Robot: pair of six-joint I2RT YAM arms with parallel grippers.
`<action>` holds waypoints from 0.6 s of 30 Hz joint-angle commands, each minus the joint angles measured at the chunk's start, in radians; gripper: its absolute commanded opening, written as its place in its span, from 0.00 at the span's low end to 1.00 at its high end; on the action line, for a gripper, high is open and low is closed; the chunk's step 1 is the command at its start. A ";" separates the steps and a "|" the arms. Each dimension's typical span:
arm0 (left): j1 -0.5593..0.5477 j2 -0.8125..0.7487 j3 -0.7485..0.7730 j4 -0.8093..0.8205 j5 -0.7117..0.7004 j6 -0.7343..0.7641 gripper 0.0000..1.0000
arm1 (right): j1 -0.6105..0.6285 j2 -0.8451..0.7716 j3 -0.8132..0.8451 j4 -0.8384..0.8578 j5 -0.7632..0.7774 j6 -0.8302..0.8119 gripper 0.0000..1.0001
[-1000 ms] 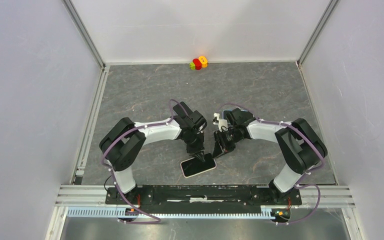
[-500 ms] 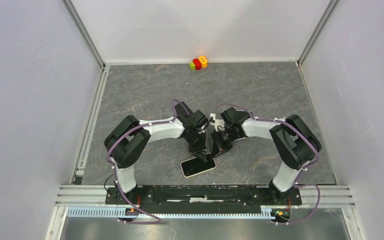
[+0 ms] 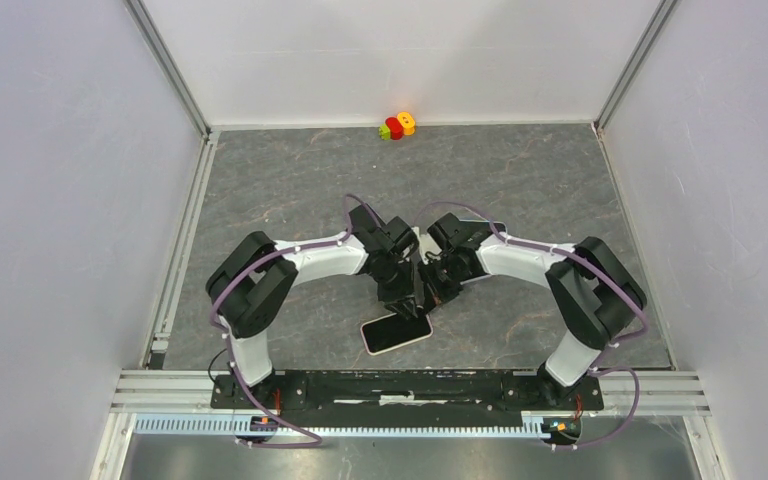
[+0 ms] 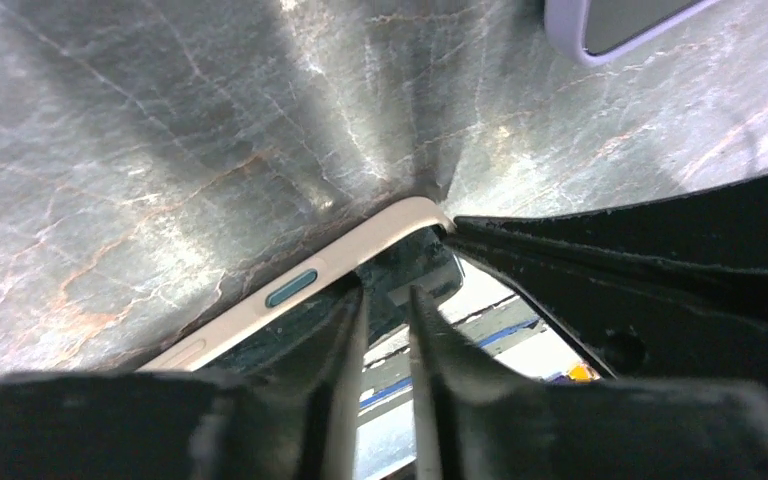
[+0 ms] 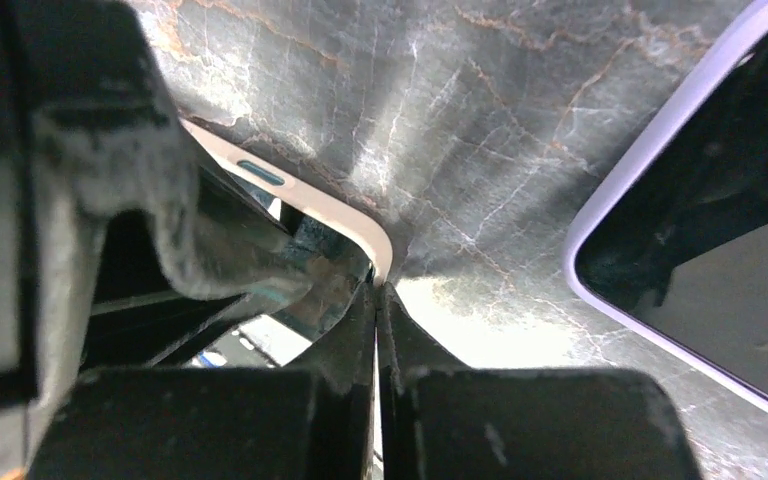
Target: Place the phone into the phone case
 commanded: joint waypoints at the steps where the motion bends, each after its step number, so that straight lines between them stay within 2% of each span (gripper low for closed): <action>1: 0.008 -0.082 -0.036 0.043 -0.166 0.071 0.43 | 0.014 -0.073 -0.008 0.041 0.195 -0.048 0.00; 3: 0.016 -0.150 -0.054 0.076 -0.166 0.067 0.59 | 0.005 -0.131 -0.003 0.056 0.196 -0.023 0.03; 6: 0.040 -0.250 -0.086 0.129 -0.155 0.058 0.75 | -0.025 -0.204 -0.008 0.084 0.189 0.010 0.17; 11: 0.133 -0.441 -0.224 0.288 -0.077 0.002 0.97 | -0.123 -0.319 -0.062 0.148 0.134 0.063 0.57; 15: 0.241 -0.590 -0.362 0.462 0.014 -0.059 1.00 | -0.213 -0.415 -0.142 0.233 0.080 0.106 0.89; 17: 0.298 -0.645 -0.413 0.512 0.052 -0.085 1.00 | -0.244 -0.445 -0.165 0.253 0.074 0.113 0.98; 18: 0.322 -0.669 -0.433 0.535 0.071 -0.092 1.00 | -0.252 -0.453 -0.171 0.256 0.072 0.111 0.98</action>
